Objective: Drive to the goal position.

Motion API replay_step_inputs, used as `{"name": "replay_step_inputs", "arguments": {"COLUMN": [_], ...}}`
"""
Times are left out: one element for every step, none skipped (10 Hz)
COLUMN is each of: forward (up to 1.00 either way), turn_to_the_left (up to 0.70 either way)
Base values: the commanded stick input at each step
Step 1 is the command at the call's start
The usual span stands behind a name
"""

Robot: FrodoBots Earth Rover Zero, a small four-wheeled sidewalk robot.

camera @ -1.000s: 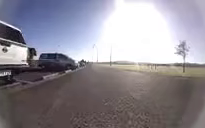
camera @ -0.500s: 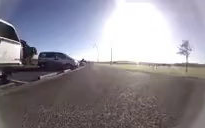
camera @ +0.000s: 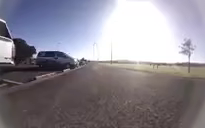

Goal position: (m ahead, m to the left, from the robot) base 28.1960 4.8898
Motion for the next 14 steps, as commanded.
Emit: {"name": "replay_step_inputs", "arguments": {"forward": [0.7, 0.7, 0.7, 0.7, 0.7, 0.7, 0.7, 0.7, 0.7, 0.7, 0.7, 0.7, 0.7, 0.7], "turn_to_the_left": [0.0, 0.0, 0.0, 0.0, 0.0, 0.0, 0.0, 0.0, 0.0, 0.0, 0.0, 0.0, 0.0, 0.0]}}
